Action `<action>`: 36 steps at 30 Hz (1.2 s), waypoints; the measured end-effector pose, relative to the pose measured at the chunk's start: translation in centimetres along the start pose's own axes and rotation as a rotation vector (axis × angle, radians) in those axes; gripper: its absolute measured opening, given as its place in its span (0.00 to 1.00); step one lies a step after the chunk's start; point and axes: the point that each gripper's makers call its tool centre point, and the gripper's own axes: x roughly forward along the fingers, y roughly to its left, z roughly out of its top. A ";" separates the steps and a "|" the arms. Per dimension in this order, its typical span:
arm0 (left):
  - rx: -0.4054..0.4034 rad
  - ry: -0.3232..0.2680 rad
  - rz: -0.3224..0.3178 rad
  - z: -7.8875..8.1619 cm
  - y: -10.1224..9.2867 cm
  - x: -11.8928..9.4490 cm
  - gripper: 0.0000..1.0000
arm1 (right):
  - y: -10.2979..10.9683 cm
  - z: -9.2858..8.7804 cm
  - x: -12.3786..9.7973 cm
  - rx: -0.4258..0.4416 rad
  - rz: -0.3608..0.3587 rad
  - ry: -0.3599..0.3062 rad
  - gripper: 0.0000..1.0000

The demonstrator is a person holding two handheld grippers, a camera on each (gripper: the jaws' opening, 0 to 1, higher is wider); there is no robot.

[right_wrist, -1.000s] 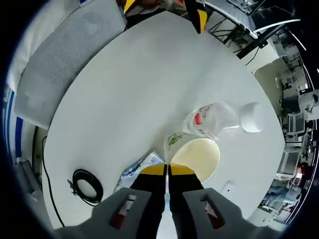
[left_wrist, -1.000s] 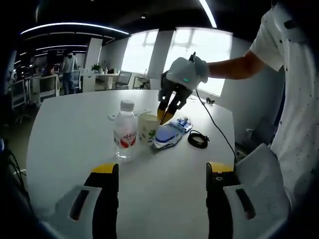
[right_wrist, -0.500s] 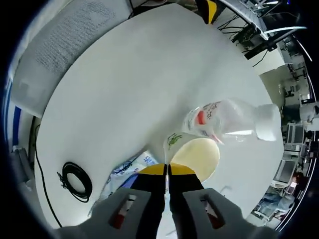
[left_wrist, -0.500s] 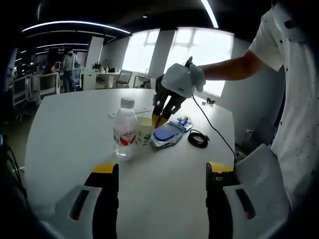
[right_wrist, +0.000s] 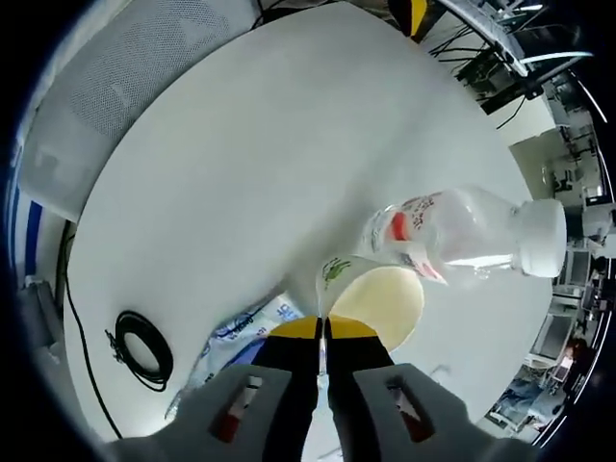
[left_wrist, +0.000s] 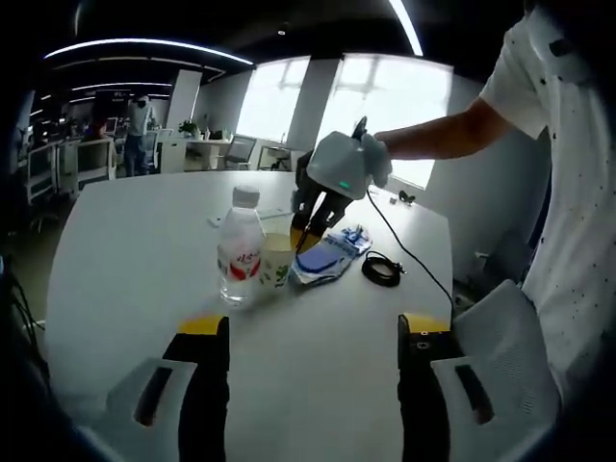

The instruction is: Arrange the tabletop items into an orderly group along one side of the table until the central work area is clear of visible clutter.

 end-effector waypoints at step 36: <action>0.001 0.002 -0.002 0.5 -0.1 0.4 0.72 | 0.0 -0.2 -0.1 0.015 -0.023 -0.037 0.29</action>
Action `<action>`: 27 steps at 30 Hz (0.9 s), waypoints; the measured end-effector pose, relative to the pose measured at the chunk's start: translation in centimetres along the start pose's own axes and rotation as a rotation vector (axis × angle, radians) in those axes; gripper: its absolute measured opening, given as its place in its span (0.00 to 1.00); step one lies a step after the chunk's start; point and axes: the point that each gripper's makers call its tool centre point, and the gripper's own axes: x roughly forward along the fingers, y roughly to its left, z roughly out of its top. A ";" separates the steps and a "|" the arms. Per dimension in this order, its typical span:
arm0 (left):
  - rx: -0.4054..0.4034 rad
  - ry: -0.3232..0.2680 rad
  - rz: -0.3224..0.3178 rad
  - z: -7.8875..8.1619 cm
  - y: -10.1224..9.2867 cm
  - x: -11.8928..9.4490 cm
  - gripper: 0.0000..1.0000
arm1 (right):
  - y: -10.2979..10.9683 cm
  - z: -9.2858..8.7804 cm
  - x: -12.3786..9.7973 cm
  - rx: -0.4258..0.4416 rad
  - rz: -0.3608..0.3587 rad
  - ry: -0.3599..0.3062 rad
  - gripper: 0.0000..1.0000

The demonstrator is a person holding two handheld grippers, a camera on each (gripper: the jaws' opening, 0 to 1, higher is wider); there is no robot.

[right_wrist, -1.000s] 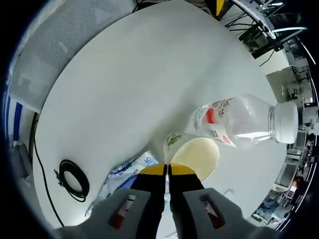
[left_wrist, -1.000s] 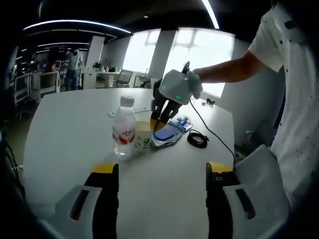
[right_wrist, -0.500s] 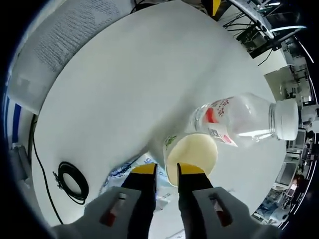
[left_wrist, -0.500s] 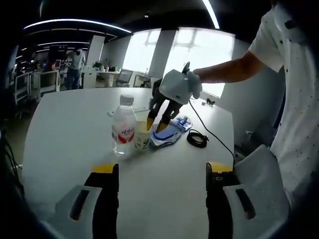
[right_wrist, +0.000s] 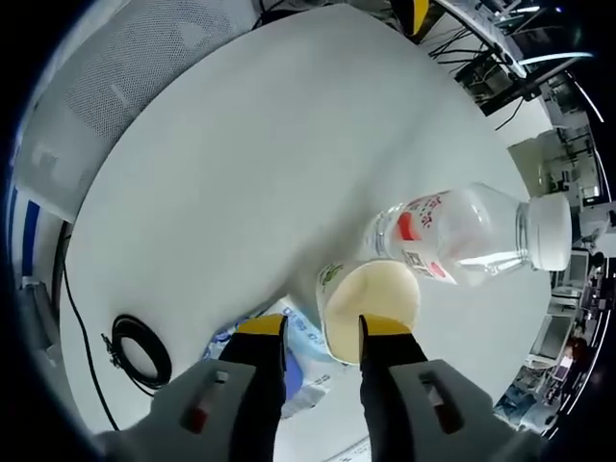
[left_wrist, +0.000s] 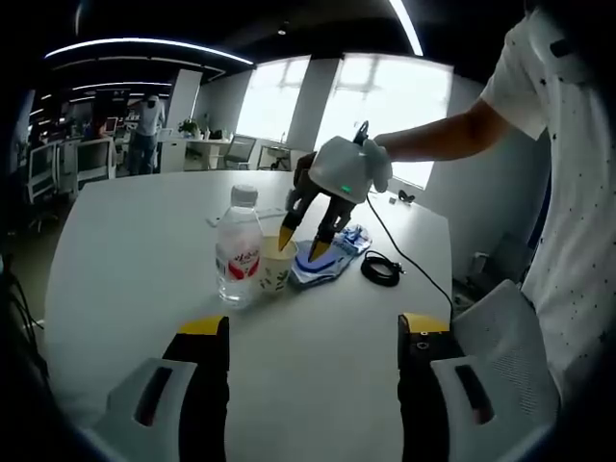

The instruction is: Arrange the tabletop items into an orderly group along one side of the table until the central work area is clear of visible clutter.

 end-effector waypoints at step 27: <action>0.034 0.003 -0.005 1.1 -0.6 -0.1 0.73 | -0.2 0.2 -1.4 0.084 -0.077 -0.033 0.54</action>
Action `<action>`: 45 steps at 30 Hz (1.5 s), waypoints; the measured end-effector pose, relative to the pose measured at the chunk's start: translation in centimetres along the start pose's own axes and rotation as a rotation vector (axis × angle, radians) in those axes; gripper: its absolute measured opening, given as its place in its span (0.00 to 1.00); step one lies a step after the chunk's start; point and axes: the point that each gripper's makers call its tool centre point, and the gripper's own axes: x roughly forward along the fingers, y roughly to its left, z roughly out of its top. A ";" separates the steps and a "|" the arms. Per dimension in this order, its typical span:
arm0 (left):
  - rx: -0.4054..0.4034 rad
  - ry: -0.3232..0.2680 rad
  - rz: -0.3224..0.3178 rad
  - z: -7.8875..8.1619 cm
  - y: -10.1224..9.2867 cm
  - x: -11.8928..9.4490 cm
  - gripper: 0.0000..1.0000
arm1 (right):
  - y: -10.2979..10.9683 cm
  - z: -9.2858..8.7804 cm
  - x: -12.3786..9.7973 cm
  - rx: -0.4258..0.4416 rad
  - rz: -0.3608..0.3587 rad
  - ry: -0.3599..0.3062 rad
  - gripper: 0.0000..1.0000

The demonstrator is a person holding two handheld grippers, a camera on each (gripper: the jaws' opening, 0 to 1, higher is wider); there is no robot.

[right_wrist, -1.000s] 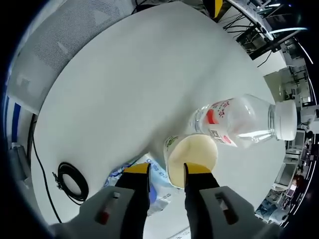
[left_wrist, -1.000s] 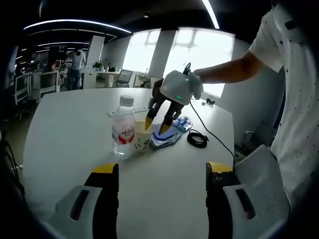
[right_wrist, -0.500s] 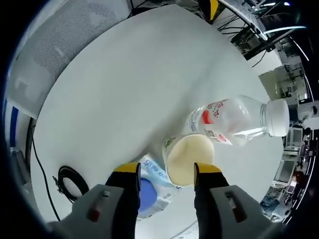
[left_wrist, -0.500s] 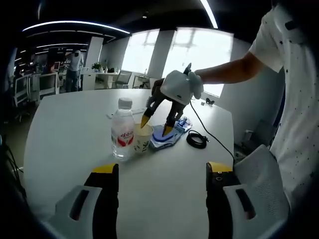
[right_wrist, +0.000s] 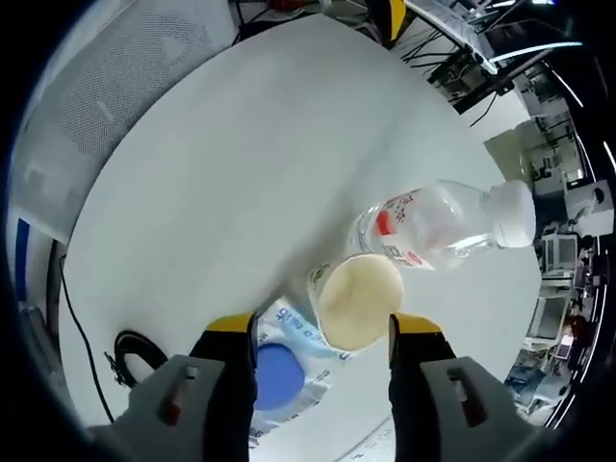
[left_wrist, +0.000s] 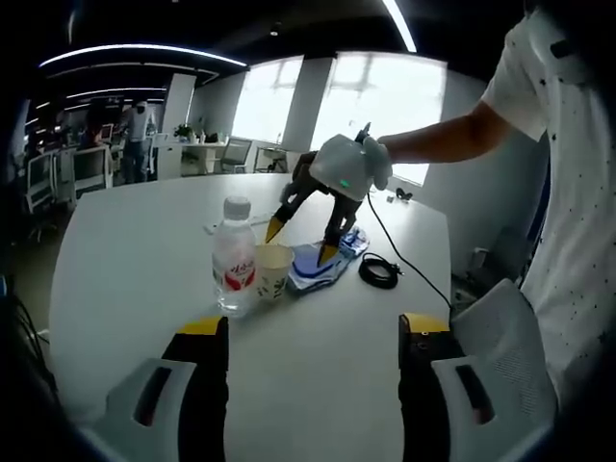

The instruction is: Arrange the tabletop items into an orderly group along one side of the table until the central work area is clear of visible clutter.

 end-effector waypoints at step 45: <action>0.115 0.034 -0.025 4.8 -3.2 1.4 0.84 | 4.3 -2.9 -6.7 0.317 -0.176 -0.080 0.70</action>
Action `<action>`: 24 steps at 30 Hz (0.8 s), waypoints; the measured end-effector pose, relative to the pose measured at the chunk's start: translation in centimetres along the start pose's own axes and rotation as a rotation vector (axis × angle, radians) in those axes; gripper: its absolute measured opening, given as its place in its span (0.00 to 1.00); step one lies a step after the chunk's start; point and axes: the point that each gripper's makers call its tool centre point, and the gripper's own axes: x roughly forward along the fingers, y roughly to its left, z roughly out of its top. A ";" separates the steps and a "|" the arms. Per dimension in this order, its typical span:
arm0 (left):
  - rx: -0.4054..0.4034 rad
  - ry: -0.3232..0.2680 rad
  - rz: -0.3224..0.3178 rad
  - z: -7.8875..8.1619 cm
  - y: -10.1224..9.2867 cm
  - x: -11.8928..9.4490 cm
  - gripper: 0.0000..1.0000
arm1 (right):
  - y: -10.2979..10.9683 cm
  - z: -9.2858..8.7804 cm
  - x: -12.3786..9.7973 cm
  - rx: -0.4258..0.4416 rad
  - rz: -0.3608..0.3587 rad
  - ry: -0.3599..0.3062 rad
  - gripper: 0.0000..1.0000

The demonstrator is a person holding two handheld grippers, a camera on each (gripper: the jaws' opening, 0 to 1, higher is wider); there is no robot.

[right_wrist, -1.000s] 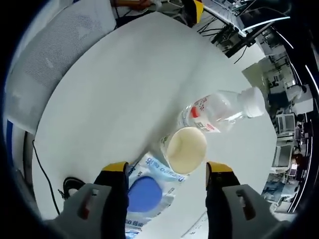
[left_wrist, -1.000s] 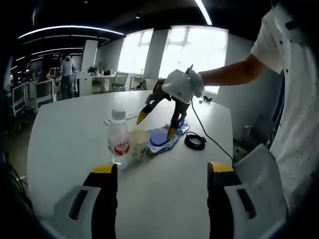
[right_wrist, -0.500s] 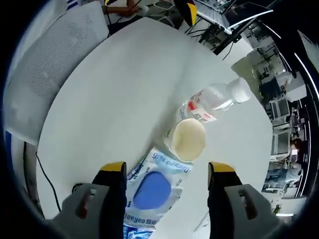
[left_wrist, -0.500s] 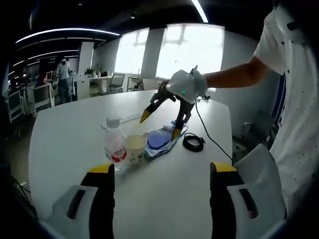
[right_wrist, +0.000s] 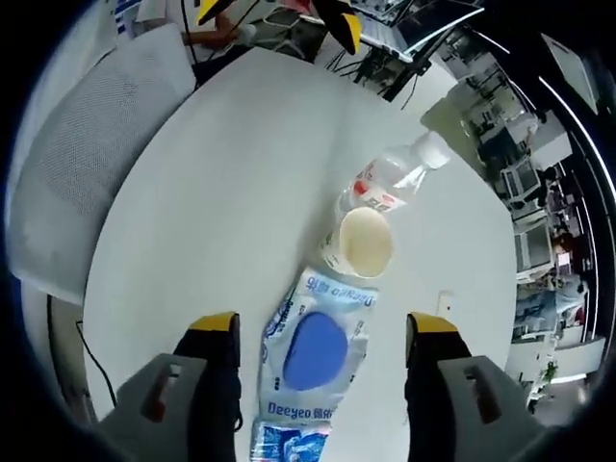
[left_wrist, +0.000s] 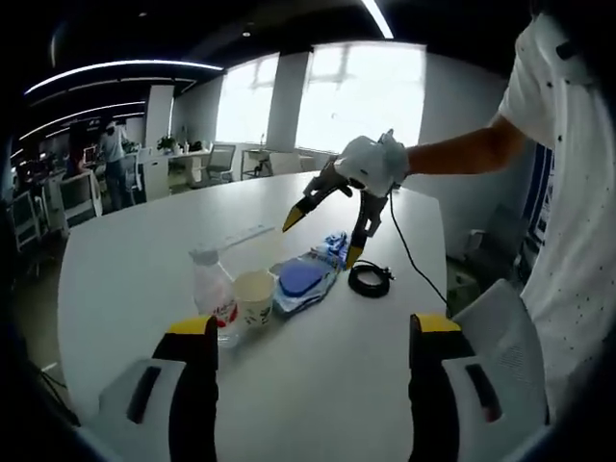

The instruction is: Arrange the tabletop items into an orderly group along one side of the table until the central work area is clear of visible clutter.

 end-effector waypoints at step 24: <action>0.073 0.016 0.003 2.7 -3.3 1.3 0.91 | 4.2 -5.6 -7.3 0.224 -0.133 -0.014 0.72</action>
